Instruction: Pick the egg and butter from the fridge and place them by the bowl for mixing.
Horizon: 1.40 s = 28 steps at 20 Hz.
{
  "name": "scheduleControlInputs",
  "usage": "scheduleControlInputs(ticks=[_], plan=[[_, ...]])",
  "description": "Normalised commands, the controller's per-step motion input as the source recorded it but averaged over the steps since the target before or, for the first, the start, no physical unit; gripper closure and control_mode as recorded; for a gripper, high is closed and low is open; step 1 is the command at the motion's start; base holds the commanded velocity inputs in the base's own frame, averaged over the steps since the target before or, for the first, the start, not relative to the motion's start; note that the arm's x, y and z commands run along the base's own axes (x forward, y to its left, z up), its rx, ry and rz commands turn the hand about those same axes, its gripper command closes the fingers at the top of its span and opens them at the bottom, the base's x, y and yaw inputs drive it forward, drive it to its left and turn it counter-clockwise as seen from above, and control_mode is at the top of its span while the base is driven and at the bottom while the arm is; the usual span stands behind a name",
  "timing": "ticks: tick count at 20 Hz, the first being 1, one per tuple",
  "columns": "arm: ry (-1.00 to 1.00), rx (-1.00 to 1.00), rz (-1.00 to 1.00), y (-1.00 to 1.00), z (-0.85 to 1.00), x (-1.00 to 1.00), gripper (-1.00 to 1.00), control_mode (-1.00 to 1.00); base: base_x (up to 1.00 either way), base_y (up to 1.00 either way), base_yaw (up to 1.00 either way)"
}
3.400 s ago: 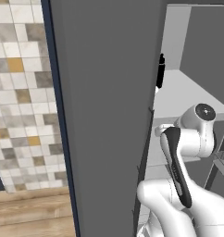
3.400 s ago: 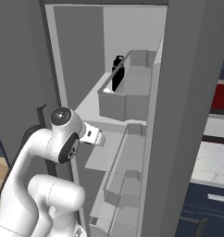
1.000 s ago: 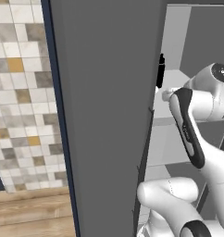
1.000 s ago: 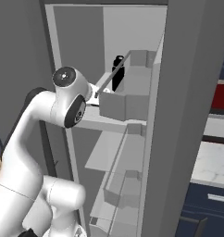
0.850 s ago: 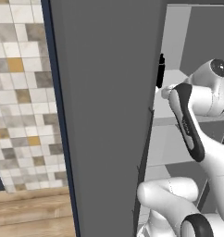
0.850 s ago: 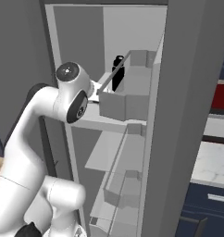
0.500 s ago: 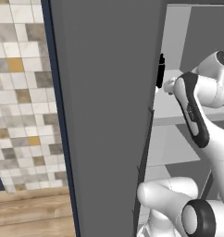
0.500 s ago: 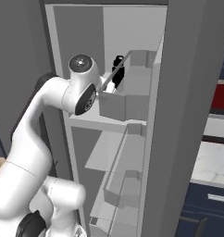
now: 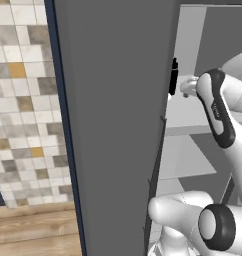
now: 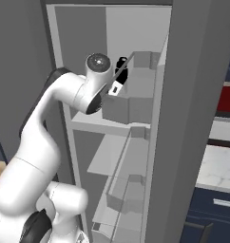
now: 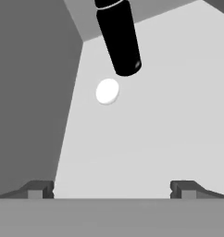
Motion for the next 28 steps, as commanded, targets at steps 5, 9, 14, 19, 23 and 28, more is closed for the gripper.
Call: scheduleControlInputs(ticks=[5,9,14,19,23,28], plan=[[0.00,0.08,0.00,0.15,-0.02,0.20,-1.00,-1.00,0.00,0.00,0.00],[0.00,0.01,0.00,0.11,-0.10,0.24,-1.00,-1.00,0.00,0.00,0.00],[0.00,0.00,-0.01,0.04,-0.10,0.40,-1.00,-1.00,0.00,0.00,0.00],[0.00,0.00,0.00,0.00,-0.18,0.37,-1.00,-1.00,0.00,0.00,0.00],[0.00,0.00,0.00,0.00,-0.17,0.26,-1.00,-1.00,0.00,0.00,0.00],[0.02,0.00,0.00,0.00,-0.08,0.27,-1.00,-1.00,0.00,0.00,0.00]])
